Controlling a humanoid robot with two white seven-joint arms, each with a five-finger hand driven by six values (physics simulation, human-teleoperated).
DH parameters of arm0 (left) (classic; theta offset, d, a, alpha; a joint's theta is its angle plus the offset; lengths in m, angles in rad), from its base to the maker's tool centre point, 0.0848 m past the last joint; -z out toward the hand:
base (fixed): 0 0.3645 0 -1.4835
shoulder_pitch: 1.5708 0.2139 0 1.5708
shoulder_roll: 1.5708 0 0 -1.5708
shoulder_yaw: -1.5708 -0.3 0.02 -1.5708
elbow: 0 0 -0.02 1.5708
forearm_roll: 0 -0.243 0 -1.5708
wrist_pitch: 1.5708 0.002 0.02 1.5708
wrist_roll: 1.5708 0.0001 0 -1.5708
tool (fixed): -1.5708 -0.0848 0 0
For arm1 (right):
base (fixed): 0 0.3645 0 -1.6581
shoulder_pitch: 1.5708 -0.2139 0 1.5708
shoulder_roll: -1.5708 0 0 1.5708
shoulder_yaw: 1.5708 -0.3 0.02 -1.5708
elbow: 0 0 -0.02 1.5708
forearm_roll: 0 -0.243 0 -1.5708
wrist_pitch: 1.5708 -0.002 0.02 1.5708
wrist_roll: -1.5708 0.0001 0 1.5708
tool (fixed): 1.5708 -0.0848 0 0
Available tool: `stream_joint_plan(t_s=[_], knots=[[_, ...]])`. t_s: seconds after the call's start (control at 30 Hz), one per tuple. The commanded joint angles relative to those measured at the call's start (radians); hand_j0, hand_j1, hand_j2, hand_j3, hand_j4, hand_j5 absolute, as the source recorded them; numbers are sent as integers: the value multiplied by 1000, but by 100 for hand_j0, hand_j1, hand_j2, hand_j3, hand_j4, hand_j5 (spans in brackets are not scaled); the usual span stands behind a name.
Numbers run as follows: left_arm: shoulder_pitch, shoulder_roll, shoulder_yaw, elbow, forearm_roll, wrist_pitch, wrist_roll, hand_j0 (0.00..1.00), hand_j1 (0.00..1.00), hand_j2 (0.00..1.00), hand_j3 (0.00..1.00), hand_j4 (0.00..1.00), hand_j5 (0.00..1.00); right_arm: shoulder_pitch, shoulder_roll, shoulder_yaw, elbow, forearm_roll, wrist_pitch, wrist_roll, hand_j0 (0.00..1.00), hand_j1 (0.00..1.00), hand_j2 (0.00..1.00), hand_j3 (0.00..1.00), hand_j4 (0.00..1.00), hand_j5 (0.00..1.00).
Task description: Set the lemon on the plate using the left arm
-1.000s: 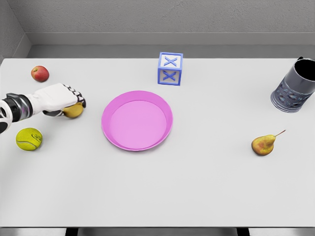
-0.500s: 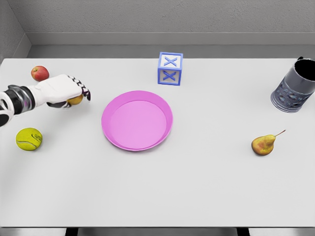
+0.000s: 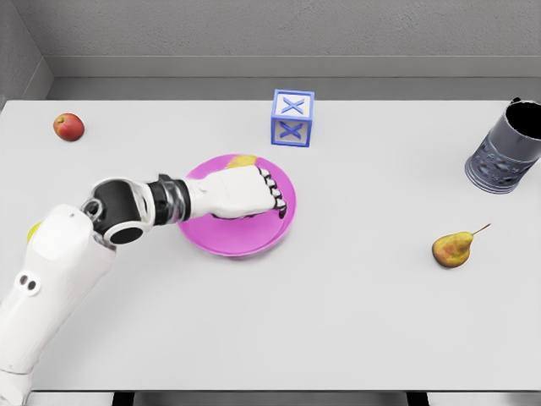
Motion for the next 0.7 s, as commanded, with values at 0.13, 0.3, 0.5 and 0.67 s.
stream_joint_plan(t_s=[0.13, 0.3, 0.5, 0.67], knots=[[71, 15, 249, -50, 5, 3, 0, 100, 100, 100, 100, 100, 100, 0, 0, -1, 0, 0, 0, 0, 100, 100, 100, 100, 100, 100], [81, 55, 389, -15, 140, 3, 0, 100, 100, 100, 100, 100, 100, 0, 0, 1, 0, 0, 0, 0, 100, 100, 100, 100, 100, 100], [94, 58, 438, 11, 234, 3, 0, 100, 100, 100, 100, 100, 100, 0, 0, -1, 0, 0, 0, 0, 100, 100, 100, 100, 100, 100], [94, 57, 435, 11, 232, 3, 0, 100, 100, 100, 100, 100, 100, 0, 0, -1, 0, 0, 0, 0, 100, 100, 100, 100, 100, 100]])
